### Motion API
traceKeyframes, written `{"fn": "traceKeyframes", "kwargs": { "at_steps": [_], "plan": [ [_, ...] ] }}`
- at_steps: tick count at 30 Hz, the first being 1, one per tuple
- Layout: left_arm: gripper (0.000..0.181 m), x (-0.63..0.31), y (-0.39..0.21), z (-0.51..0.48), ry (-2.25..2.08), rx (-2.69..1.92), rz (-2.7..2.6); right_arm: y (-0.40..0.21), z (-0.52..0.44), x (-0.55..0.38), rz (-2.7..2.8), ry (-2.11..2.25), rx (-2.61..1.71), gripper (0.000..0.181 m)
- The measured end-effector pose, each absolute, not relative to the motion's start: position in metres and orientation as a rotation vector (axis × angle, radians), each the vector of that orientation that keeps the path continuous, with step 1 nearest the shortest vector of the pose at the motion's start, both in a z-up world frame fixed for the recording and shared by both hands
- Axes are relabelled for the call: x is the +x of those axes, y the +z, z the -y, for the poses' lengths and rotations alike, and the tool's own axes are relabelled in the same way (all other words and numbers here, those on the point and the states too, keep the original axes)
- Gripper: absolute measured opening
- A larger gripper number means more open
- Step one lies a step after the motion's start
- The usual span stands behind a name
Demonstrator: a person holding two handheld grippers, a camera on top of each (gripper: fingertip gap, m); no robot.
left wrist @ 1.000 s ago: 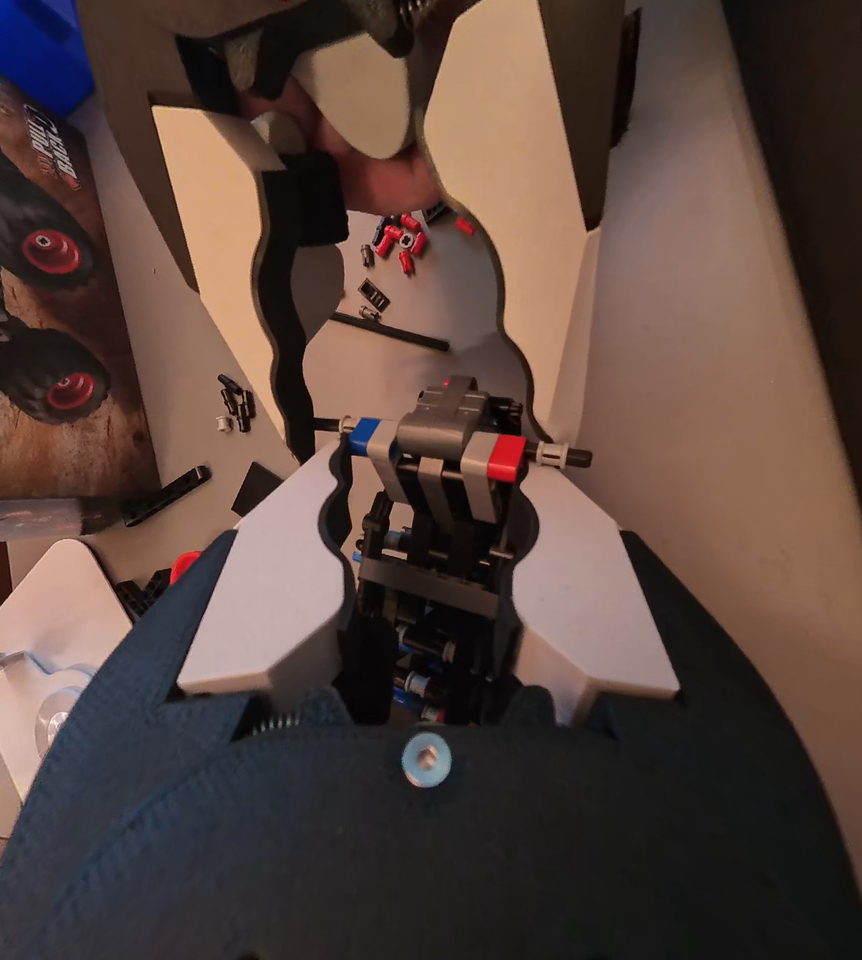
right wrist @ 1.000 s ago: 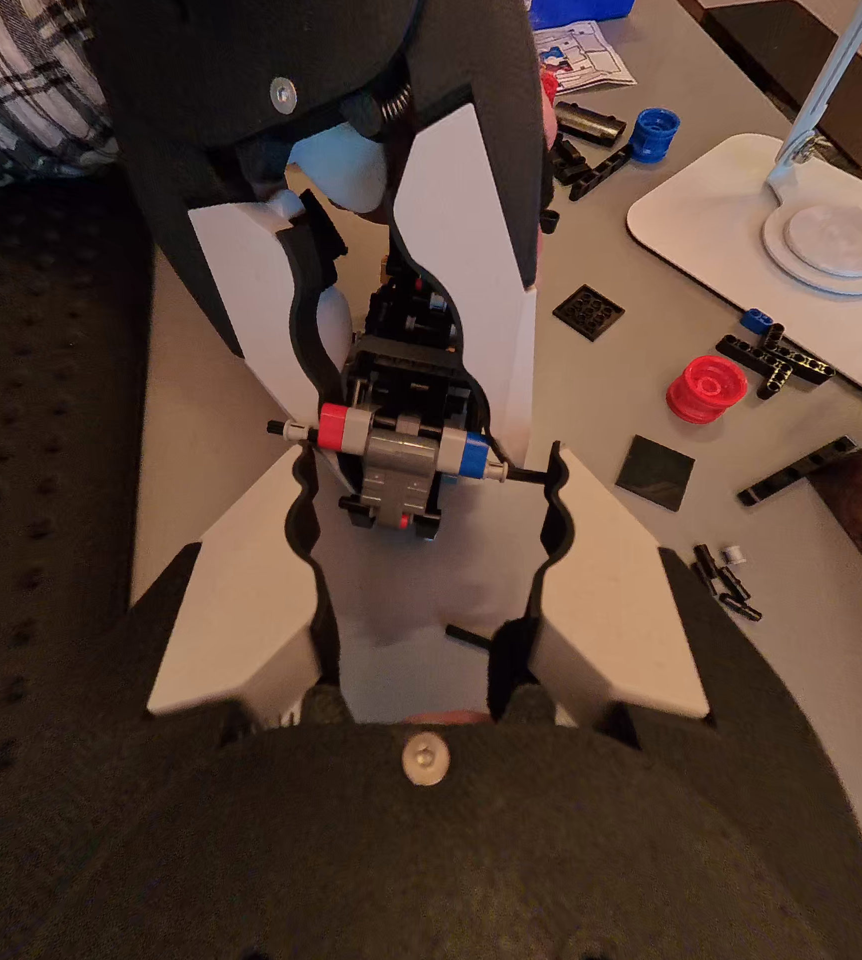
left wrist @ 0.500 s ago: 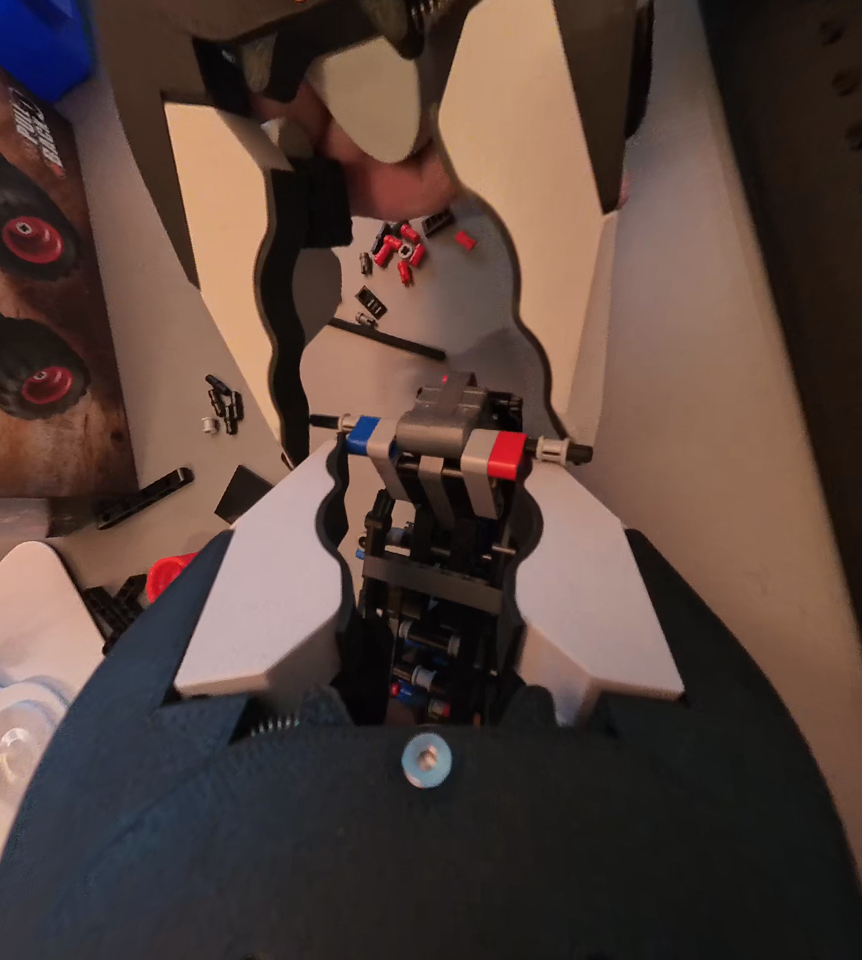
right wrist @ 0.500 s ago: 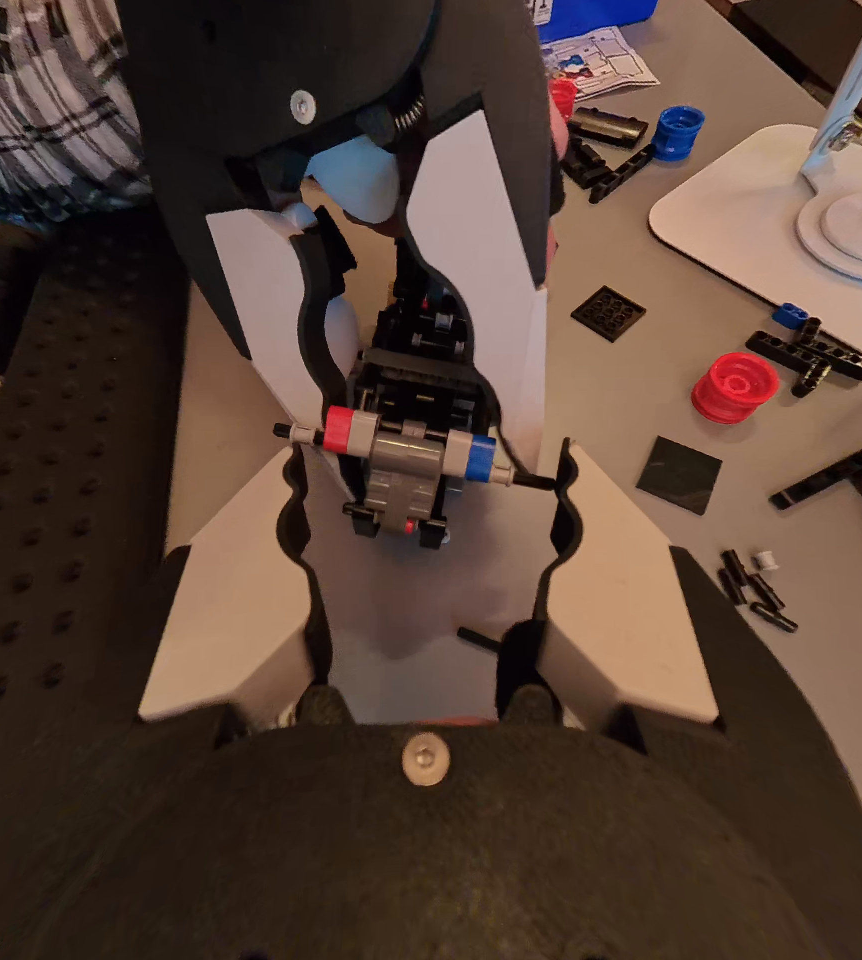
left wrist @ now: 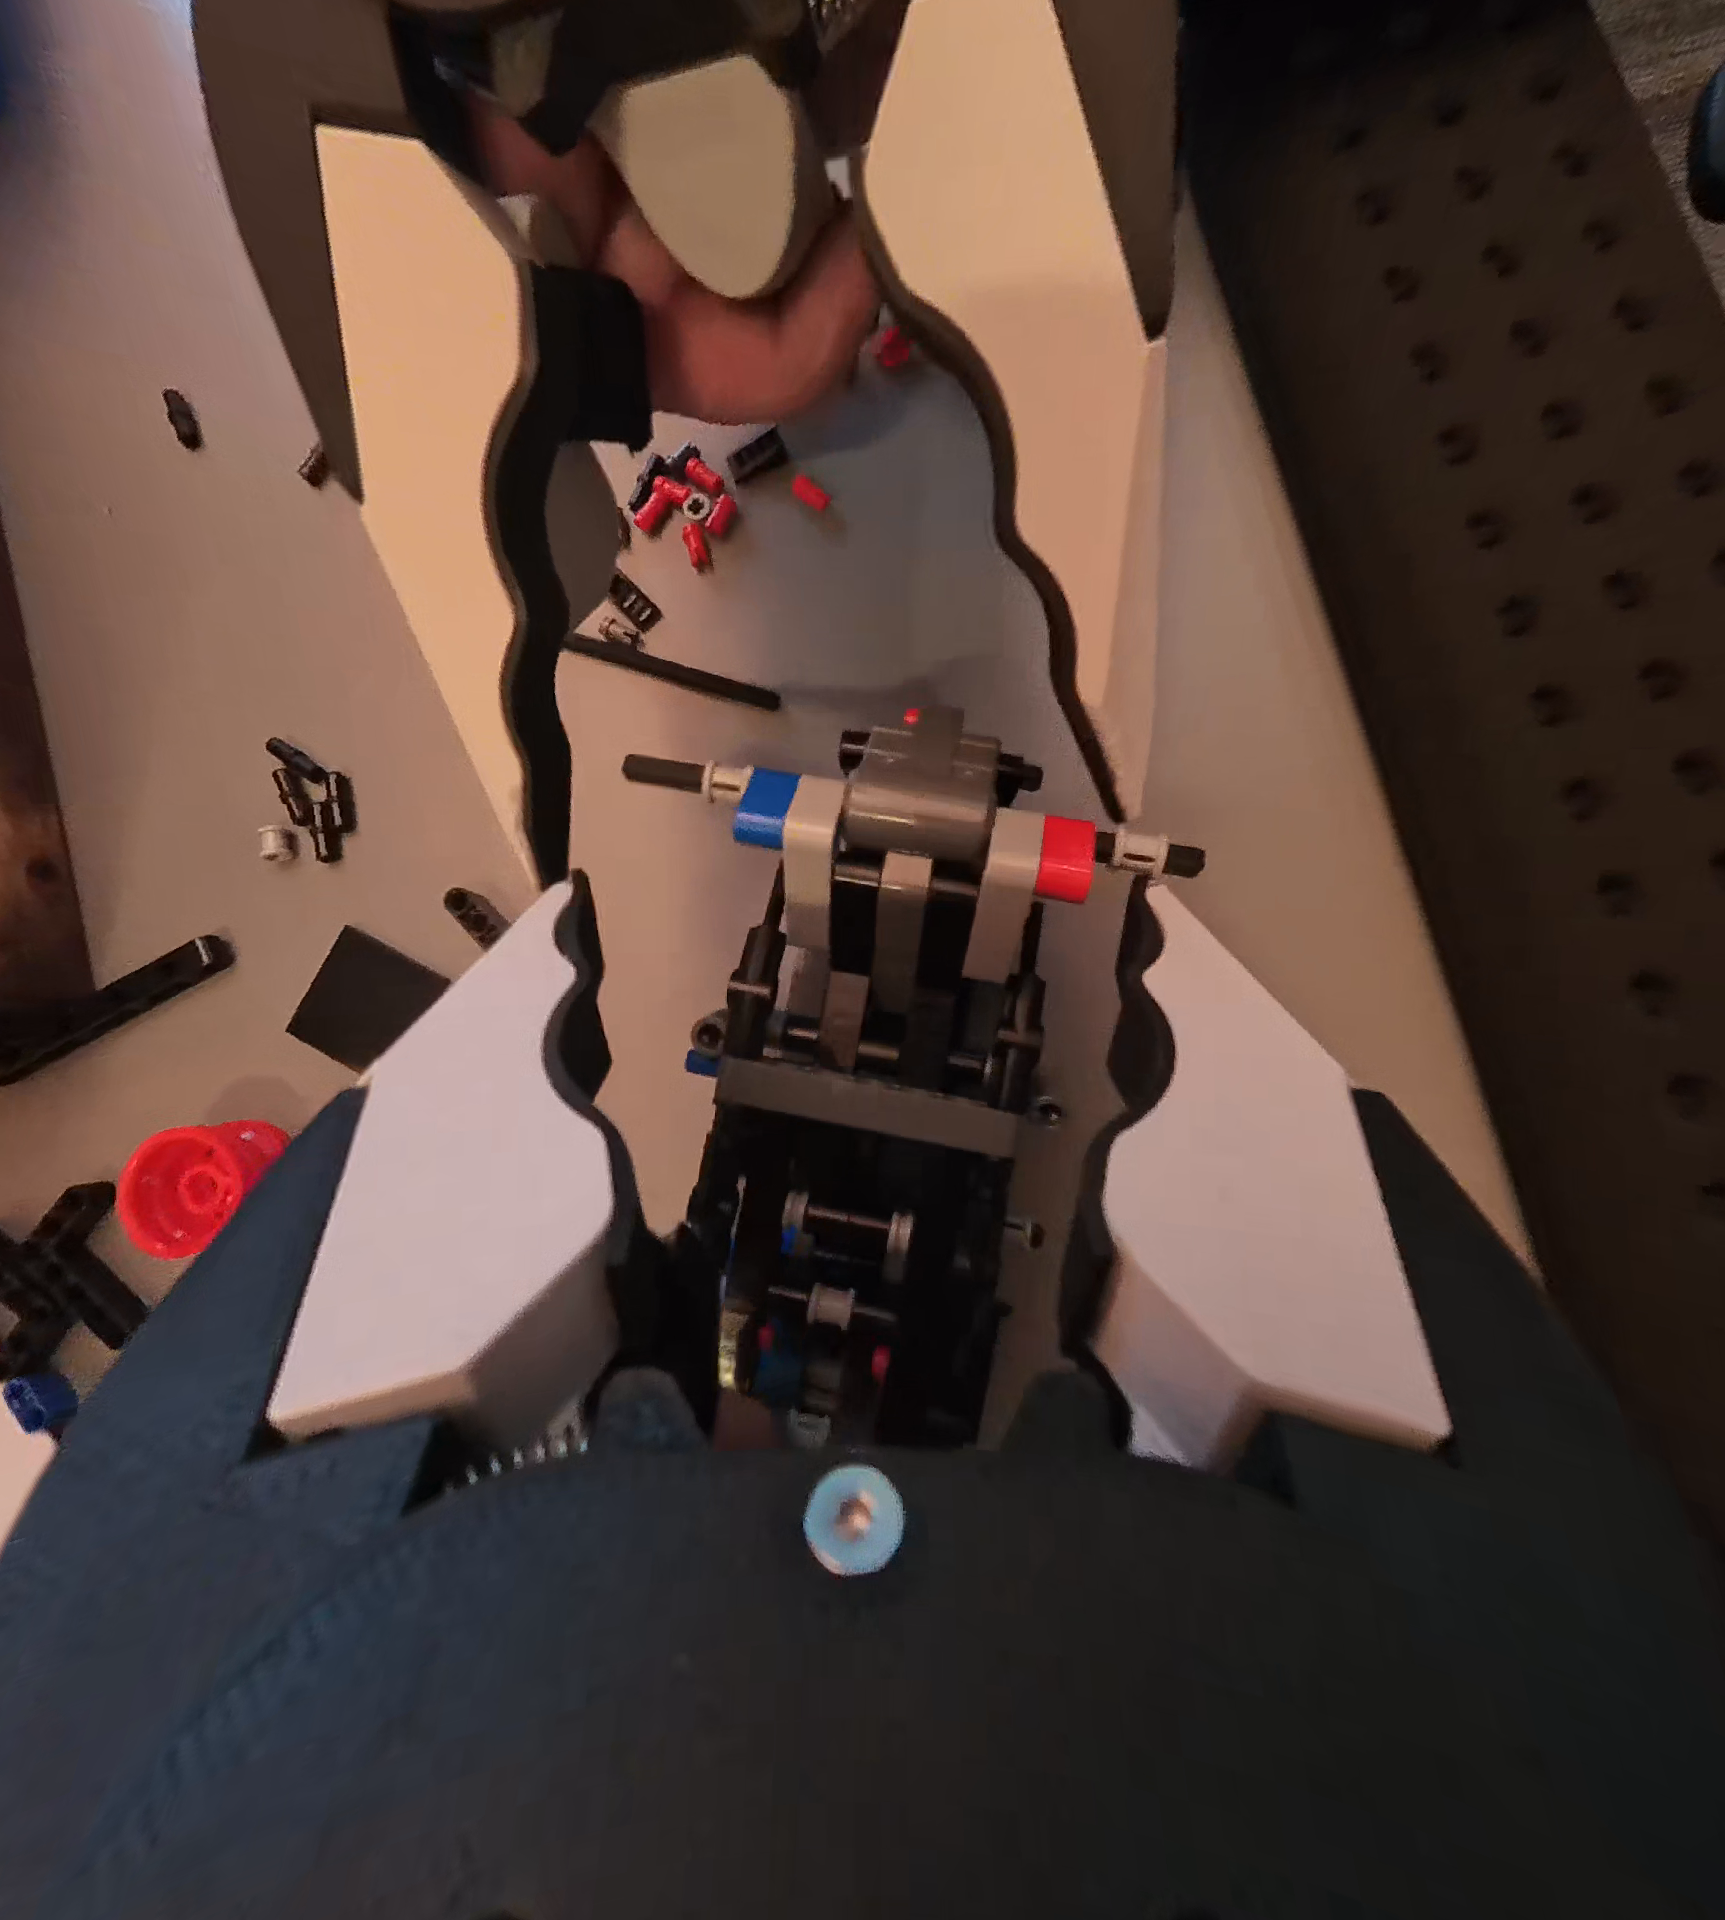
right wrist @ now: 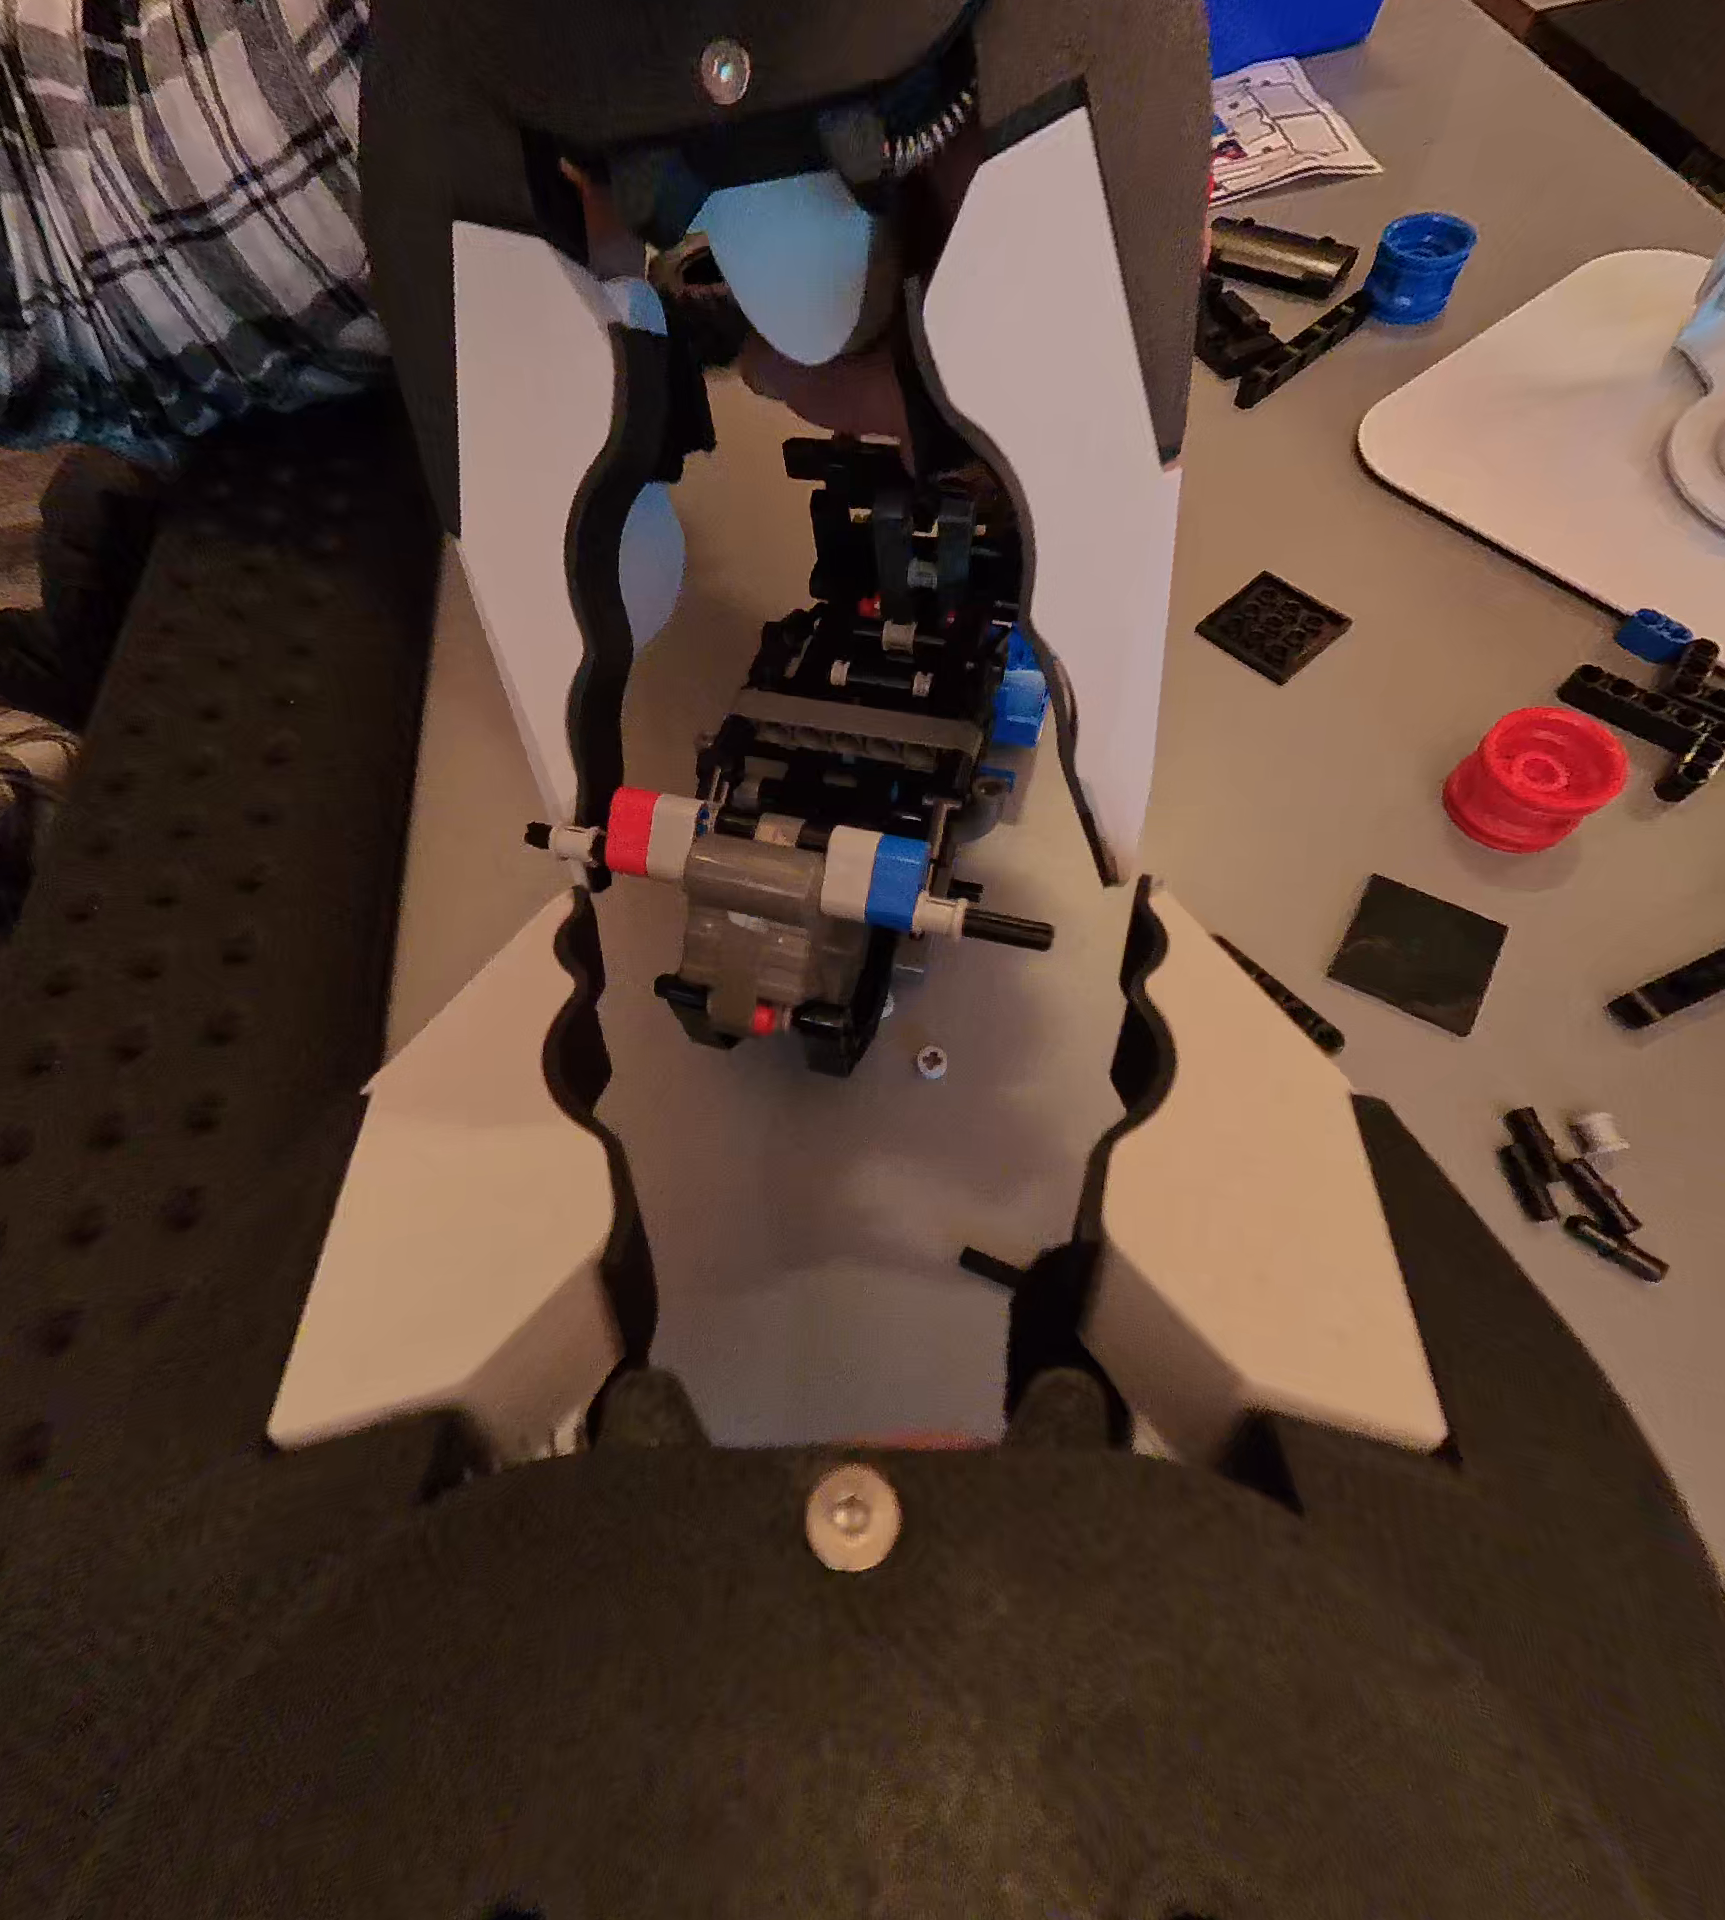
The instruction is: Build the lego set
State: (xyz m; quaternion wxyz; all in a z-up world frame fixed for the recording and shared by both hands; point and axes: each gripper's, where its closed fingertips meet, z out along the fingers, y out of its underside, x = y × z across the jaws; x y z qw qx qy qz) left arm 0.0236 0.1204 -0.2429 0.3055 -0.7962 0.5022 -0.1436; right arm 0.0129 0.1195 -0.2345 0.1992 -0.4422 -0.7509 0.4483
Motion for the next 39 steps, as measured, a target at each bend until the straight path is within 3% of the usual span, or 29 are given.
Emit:
{"fn": "traceKeyframes", "kwargs": {
  "at_steps": [19,39],
  "plan": [
    [0.068,0.036,-0.238,-0.113,-0.38,-2.077,-1.39,-0.232,-0.111,0.015,2.099,1.269,-1.278,0.096],
    [0.058,0.035,-0.239,-0.117,-0.308,-2.091,-1.421,-0.231,-0.113,0.016,2.113,1.253,-1.263,0.091]
  ]
}}
